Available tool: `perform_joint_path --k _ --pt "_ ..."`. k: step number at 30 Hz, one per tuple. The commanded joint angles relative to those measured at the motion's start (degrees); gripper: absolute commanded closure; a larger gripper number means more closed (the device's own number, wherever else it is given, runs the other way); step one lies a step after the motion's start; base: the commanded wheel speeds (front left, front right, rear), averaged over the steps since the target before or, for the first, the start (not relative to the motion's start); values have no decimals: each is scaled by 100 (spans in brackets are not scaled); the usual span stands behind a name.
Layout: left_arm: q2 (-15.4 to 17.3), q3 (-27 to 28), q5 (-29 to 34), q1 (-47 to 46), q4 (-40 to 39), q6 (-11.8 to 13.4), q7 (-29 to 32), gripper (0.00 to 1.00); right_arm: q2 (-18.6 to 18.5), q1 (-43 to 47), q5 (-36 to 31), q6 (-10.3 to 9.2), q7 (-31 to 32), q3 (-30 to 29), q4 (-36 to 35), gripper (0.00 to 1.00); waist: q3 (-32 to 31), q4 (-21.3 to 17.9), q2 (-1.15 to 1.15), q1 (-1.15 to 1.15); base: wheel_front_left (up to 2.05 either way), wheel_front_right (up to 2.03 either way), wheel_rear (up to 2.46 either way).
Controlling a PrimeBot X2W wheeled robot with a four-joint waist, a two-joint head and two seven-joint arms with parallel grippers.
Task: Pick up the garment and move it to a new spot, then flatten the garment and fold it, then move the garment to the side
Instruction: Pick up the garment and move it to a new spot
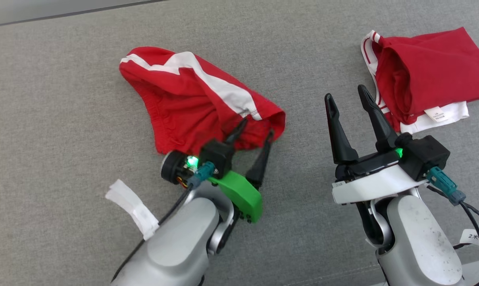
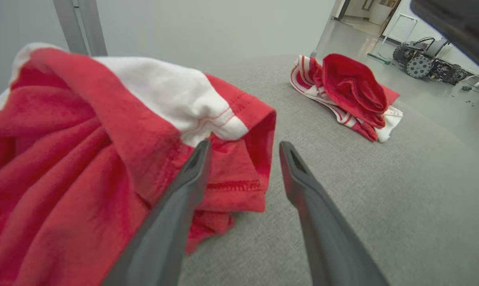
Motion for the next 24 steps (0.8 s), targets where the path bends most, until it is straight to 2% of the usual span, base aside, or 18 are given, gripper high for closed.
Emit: perform_joint_path --k 1,4,7,11,16,20,24 --pt "27 -129 -49 76 -28 -11 -18 0 -2 72 -7 -2 -24 -6 28 0 -100 102 0 0 0 0 0" --pt "23 -401 -59 163 -155 -93 -18 0 -3 76 19 -2 -24 8 74 0 -214 209 0 0 0 0 0" --pt "31 -227 22 127 -433 -57 -18 0 -2 111 51 -2 -24 13 104 0 -317 357 0 0 0 0 0" --pt "166 337 249 114 -948 -49 -18 0 -3 198 0 -2 -21 -7 181 0 -438 564 0 0 0 0 0" --pt "612 1234 617 303 -1597 -25 -18 0 -5 213 -84 -2 -22 -11 268 0 -528 772 0 0 0 0 0" --pt "1040 1853 847 580 -1692 44 -16 0 -5 243 -166 -2 -21 -17 321 0 -595 871 0 0 0 0 0" --pt "1162 2371 891 1092 -1867 -145 -11 0 -7 331 -213 -2 -21 -54 342 0 -663 946 0 0 0 0 0"
